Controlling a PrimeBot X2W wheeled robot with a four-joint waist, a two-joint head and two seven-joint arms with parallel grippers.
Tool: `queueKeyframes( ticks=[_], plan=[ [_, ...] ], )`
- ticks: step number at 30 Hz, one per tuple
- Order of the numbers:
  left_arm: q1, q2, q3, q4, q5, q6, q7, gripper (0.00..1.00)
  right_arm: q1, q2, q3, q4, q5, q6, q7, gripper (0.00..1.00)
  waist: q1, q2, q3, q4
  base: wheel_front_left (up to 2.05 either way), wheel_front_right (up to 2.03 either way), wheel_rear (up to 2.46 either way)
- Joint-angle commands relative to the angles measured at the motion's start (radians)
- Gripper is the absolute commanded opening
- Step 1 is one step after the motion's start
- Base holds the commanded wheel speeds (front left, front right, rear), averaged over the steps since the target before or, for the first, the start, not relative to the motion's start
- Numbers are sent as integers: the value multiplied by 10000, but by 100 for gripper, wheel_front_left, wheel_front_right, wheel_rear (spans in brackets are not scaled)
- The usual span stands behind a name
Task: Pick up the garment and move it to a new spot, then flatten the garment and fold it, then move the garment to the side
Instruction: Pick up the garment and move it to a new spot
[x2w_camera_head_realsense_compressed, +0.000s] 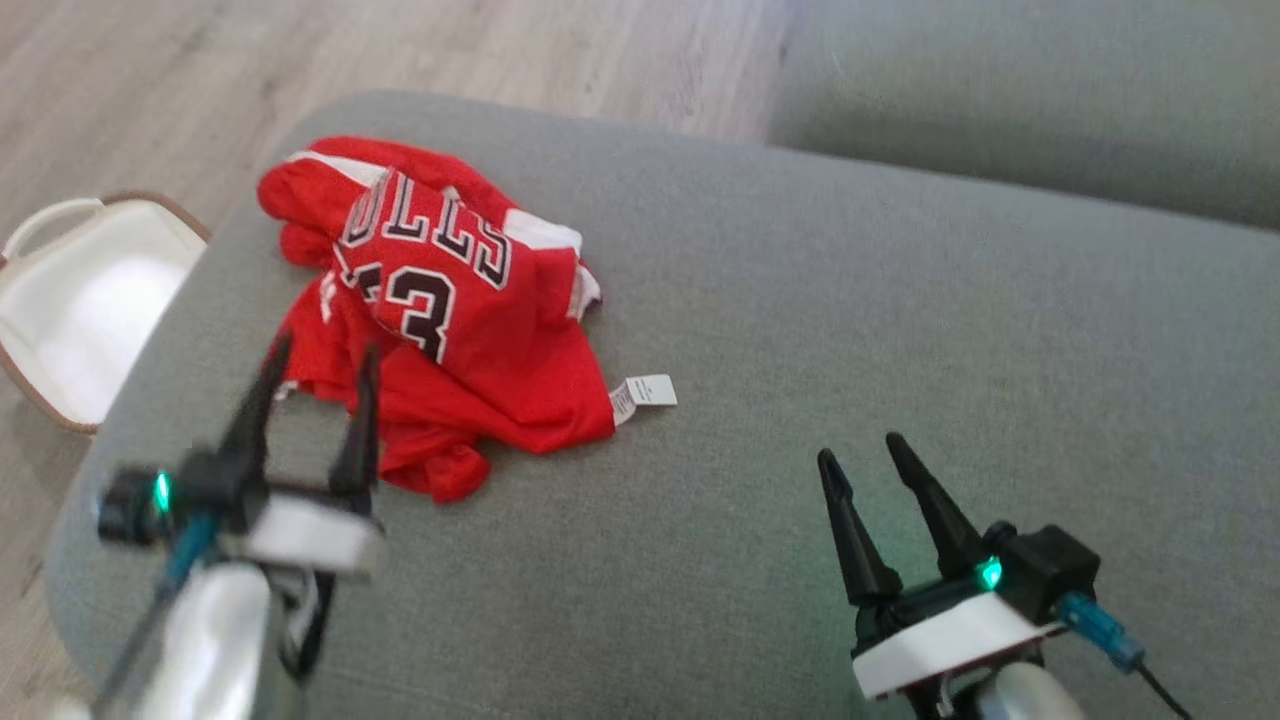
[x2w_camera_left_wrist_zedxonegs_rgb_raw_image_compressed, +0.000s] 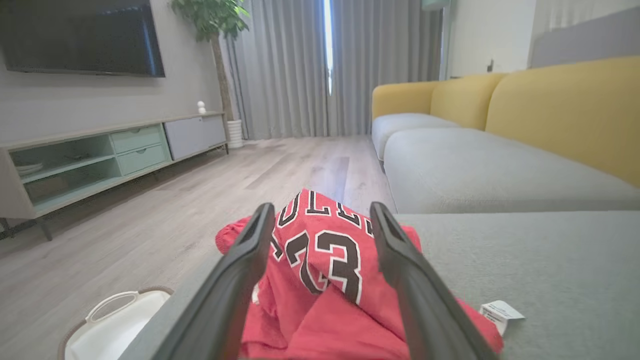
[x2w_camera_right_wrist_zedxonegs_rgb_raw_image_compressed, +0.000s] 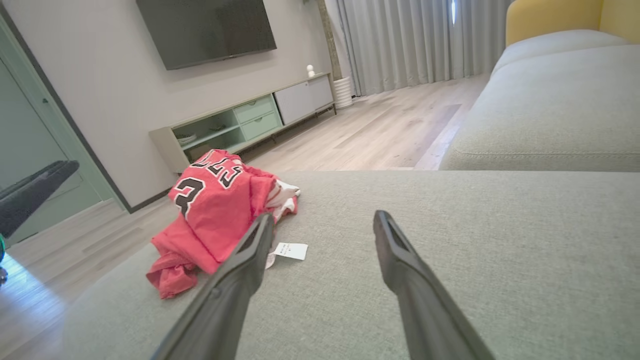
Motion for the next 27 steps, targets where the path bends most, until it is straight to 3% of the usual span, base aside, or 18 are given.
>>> queueKeyframes(
  ticks=[1, 4, 7, 12, 16, 22, 23, 24, 27],
  plan=[
    [-1436, 537, 107, 209, -136, -61, 357, 100, -600, -60, 123, -319, -181, -7, -109, 100, 0, 0, 520, -332, 0, 0, 0],
    [-2393, 779, -121, 738, -427, -92, 932, 100, -693, -60, 38, -327, -280, -7, -109, 100, 0, 0, 820, -497, 0, 0, 0],
    [-3563, 1020, -539, 1635, -1539, -106, 2459, 100, -886, -60, -66, -353, -409, -7, -109, 100, 0, 0, 1263, -797, 0, 0, 0],
    [-4965, 2064, -1577, 2439, -2721, -110, 4091, 100, -1233, -60, -154, -463, -476, -7, -109, 100, 0, 0, 1923, -1277, 0, 0, 0],
    [-5524, 2679, -2124, 3173, -3078, -111, 4685, 100, -1420, -60, -147, -519, -509, -7, -109, 100, 0, 0, 2274, -1618, 0, 0, 0],
    [-5902, 2916, -2321, 4344, -3549, -112, 4877, 100, -1585, -60, -242, -569, -490, -7, -109, 100, 0, 0, 2516, -1955, 0, 0, 0],
    [-5909, 2905, -2405, 4509, -3626, -112, 4944, 87, -1597, -60, -241, -570, -485, -7, -109, 100, 0, 0, 2521, -1986, 0, 0, 0],
    [-5894, 2884, -2618, 4660, -3899, -112, 4968, 0, -1616, -60, -222, -563, -472, -7, -109, 100, 0, 0, 2506, -2065, 0, 0, 0],
    [-5823, 2852, -2693, 4517, -4675, -112, 4628, 0, -1606, -60, -236, -521, -432, -7, -109, 100, 0, 0, 2326, -2169, 0, 0, 0]
  ],
)
